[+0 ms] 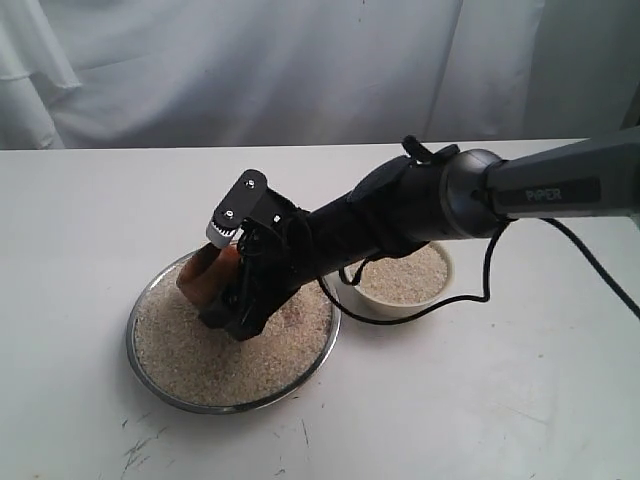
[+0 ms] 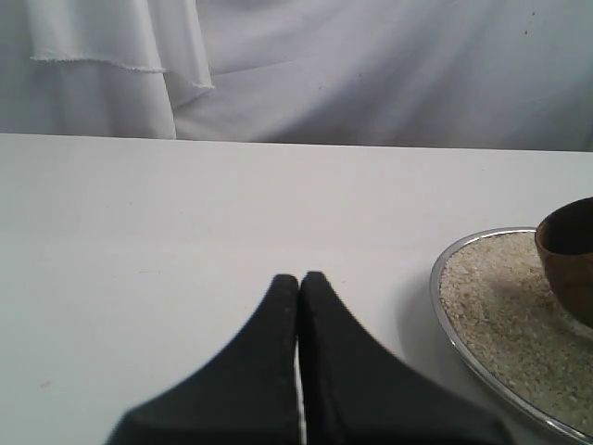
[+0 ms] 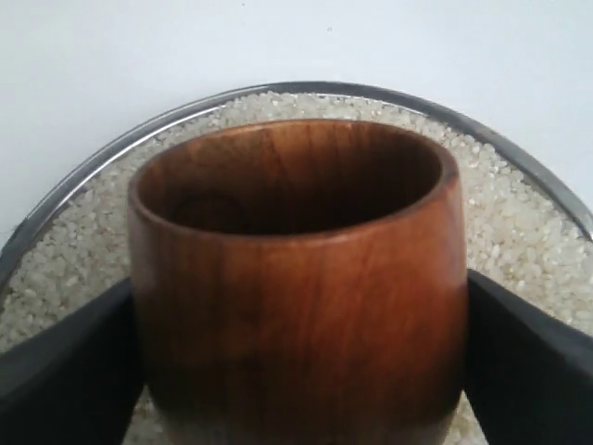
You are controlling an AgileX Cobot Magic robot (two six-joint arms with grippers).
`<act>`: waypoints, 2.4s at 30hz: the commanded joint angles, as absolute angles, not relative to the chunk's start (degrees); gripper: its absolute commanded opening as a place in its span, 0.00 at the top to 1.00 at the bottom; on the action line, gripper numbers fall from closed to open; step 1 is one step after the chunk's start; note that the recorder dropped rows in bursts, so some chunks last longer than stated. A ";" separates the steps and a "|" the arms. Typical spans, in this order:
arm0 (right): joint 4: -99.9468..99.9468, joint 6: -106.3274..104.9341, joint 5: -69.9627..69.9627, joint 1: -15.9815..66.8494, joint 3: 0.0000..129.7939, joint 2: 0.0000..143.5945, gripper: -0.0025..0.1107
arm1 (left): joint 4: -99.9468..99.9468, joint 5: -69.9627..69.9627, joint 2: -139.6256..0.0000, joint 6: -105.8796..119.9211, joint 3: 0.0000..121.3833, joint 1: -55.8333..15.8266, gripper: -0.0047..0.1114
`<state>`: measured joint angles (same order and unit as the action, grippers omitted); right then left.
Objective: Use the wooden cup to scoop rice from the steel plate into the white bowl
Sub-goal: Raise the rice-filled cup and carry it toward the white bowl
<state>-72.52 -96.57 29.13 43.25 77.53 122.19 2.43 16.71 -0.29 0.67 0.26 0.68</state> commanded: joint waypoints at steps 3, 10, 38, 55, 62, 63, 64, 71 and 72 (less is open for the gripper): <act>-55.47 -85.01 27.53 43.29 77.59 118.32 0.98 | 2.48 16.34 0.00 0.49 0.00 0.60 0.96; -33.00 -74.44 25.67 43.29 77.68 116.06 0.98 | 2.48 16.34 0.00 0.49 0.00 0.60 0.96; 34.33 -68.98 18.12 50.03 88.68 120.86 0.98 | 2.48 16.34 0.00 0.49 0.00 0.60 0.96; 43.49 -70.27 10.68 53.27 88.80 129.10 0.98 | 2.48 16.34 0.00 0.49 0.00 0.60 0.96; 40.27 -70.27 16.50 53.27 88.80 129.10 0.98 | 2.48 16.34 0.00 0.49 0.00 0.60 0.96; 39.26 -70.53 16.50 53.52 88.80 129.10 0.98 | 2.48 16.34 0.00 0.49 0.00 0.60 0.96; 38.64 -70.91 16.86 53.64 88.80 129.10 0.98 | 2.48 16.34 0.00 0.49 0.00 0.60 0.96; 27.23 -78.57 21.26 54.76 88.80 129.10 0.98 | 2.48 16.34 0.00 0.49 0.00 0.60 0.96; 25.10 -79.74 21.92 54.76 88.80 129.10 0.98 | 2.48 16.34 0.00 0.49 0.00 0.60 0.96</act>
<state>31.65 -75.94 17.59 54.34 89.12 128.72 2.43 16.71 -0.29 0.67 0.26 0.68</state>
